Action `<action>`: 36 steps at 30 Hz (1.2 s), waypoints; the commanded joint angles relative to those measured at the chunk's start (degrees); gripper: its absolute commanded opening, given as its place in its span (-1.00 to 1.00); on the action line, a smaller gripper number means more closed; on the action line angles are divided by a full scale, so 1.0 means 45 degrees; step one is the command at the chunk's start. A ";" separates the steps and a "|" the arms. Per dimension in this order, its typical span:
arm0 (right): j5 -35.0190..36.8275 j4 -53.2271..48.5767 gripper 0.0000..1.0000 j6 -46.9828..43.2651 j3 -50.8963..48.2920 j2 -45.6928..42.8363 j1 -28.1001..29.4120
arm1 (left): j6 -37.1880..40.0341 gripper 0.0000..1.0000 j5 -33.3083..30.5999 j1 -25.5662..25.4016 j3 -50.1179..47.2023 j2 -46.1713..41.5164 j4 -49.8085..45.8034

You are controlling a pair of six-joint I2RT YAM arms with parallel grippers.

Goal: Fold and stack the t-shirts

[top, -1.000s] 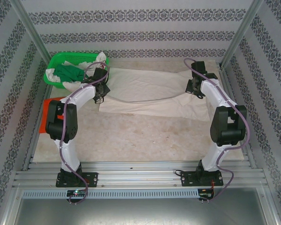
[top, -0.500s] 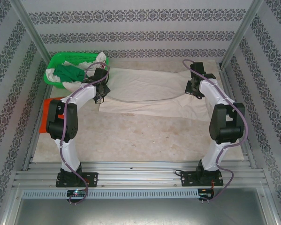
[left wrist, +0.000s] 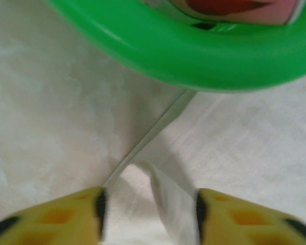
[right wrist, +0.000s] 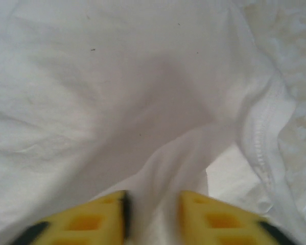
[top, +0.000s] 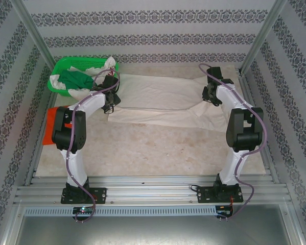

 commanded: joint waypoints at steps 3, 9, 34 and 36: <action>-0.0493 0.1019 0.36 -0.0277 -0.0611 -0.0980 -0.0101 | 0.0327 0.73 0.0096 0.0080 -0.0189 -0.0718 0.0021; -0.0437 0.2131 0.50 0.0075 -0.2767 -0.2889 -0.0361 | 0.0561 1.00 0.0248 -0.0517 -0.1195 -0.1846 0.0498; -0.1036 0.1097 -0.95 0.1870 -0.4793 -0.2184 -0.2525 | -0.0728 1.00 0.2621 -0.0485 -0.3812 -0.0348 0.3068; -0.0796 0.1181 -0.70 0.1878 -0.4882 -0.2446 -0.2525 | -0.0705 1.00 0.2621 -0.0445 -0.3904 -0.0367 0.3088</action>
